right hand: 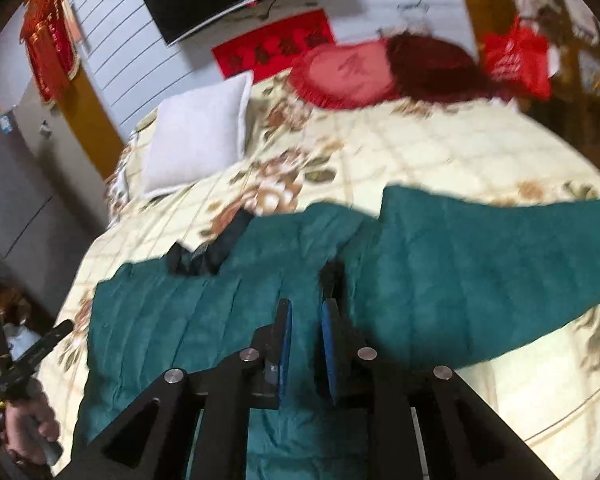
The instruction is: Fold large clothes
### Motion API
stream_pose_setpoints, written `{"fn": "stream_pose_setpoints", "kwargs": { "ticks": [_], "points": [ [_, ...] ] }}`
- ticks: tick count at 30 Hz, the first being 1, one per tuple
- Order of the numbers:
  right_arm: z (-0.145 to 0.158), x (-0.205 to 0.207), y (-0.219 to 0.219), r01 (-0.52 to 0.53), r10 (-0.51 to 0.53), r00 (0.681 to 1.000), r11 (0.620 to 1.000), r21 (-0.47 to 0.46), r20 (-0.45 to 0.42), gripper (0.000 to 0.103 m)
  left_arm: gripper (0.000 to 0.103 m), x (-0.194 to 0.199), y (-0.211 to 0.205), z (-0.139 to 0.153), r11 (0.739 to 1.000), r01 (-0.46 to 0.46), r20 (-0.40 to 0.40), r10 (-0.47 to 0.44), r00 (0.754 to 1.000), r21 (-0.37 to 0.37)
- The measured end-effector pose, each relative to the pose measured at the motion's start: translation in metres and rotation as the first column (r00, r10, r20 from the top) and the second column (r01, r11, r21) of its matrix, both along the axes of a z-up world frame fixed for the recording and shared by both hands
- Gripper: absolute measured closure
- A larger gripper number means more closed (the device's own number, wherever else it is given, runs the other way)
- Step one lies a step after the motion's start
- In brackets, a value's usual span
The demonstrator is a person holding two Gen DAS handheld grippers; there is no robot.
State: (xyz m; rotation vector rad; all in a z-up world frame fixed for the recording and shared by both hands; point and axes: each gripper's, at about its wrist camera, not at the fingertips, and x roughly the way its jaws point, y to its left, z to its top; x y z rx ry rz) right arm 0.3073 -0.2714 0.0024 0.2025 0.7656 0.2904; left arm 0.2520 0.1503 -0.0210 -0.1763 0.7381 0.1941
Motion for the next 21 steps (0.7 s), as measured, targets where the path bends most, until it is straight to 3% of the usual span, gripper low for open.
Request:
{"fn": "stream_pose_setpoints", "kwargs": {
  "ticks": [3,6,10,11,16,19,21],
  "points": [
    [0.002,-0.005,0.025,0.001,0.000,0.999,1.000,-0.015,0.047,0.089,0.086,0.026,0.001,-0.023,1.000,0.013,-0.088,-0.013,0.996,0.003],
    [-0.026,0.005,0.062,-0.056,0.053,0.998,0.994,-0.093,-0.035,0.089,0.086,0.037,-0.001,-0.049,1.000,0.011,-0.161,-0.008,0.987,0.018],
    [-0.077,0.023,0.079,-0.092,0.056,0.983,0.975,-0.205,-0.172,0.089,0.085,0.033,-0.005,-0.063,0.999,0.017,-0.183,-0.011,0.983,0.030],
    [-0.080,0.022,0.076,-0.088,0.061,0.988,0.977,-0.194,-0.141,0.089,0.085,0.031,-0.004,-0.064,1.000,0.013,-0.185,-0.008,0.983,0.025],
    [-0.081,0.026,0.070,-0.140,0.107,0.979,0.971,-0.191,-0.173,0.089,0.085,0.018,0.002,-0.067,1.000,0.011,-0.185,-0.013,0.983,-0.011],
    [-0.074,0.028,0.062,-0.164,0.129,0.968,0.974,-0.154,-0.216,0.089,0.085,0.013,-0.003,-0.067,1.000,0.011,-0.179,-0.006,0.984,0.027],
    [-0.059,0.025,0.060,-0.110,0.087,0.982,0.986,-0.127,-0.170,0.089,0.085,0.012,-0.008,-0.067,0.998,0.011,-0.173,-0.001,0.985,0.055]
  ]
}}
